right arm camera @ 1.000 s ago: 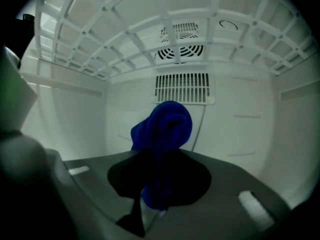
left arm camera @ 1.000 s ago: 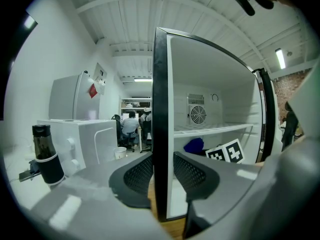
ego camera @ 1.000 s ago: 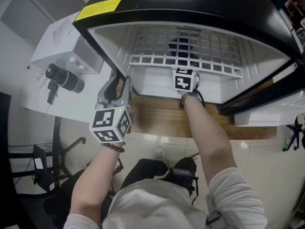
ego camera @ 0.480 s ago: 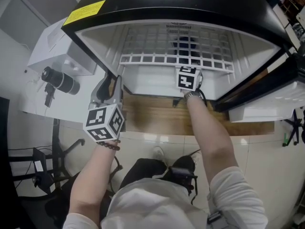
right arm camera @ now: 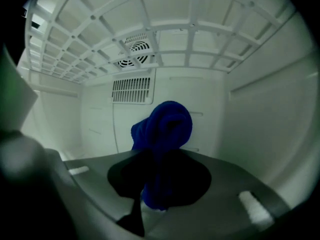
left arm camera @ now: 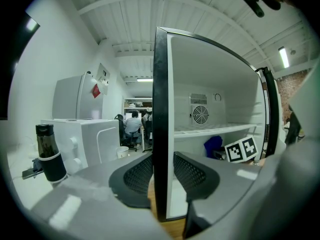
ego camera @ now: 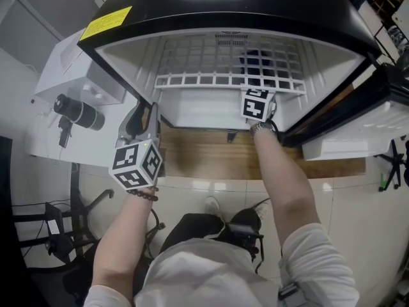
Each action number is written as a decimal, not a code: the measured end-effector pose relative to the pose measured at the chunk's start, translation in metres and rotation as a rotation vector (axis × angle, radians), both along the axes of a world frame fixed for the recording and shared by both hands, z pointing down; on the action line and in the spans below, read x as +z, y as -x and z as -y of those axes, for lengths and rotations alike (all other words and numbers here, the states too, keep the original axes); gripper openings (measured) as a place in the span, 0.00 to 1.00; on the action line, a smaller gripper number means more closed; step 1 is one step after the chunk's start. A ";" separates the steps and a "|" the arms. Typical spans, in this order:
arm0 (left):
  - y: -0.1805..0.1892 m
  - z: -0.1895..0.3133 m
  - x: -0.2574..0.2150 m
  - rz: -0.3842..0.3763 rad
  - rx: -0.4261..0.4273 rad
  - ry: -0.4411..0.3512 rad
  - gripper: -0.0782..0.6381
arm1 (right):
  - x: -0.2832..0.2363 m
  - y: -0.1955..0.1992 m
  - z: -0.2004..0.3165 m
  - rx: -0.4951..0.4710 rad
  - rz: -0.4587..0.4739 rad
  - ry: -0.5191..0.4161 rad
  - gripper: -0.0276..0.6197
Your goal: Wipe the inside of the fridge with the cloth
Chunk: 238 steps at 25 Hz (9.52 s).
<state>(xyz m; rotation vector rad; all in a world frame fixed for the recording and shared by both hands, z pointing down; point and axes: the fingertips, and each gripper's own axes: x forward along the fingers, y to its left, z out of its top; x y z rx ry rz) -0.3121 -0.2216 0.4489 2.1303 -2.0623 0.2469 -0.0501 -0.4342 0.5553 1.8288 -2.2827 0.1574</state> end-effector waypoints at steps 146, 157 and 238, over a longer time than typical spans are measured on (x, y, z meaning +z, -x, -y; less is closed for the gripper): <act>-0.005 0.006 0.003 0.014 0.098 0.093 0.31 | 0.044 0.215 -0.154 -0.345 0.008 0.273 0.17; -0.006 0.007 0.003 -0.006 0.070 0.089 0.33 | 0.049 0.179 -0.150 -0.279 -0.024 0.266 0.17; -0.193 -0.040 0.034 -0.423 0.827 0.335 0.52 | -0.063 0.017 -0.264 -0.582 0.031 0.067 0.17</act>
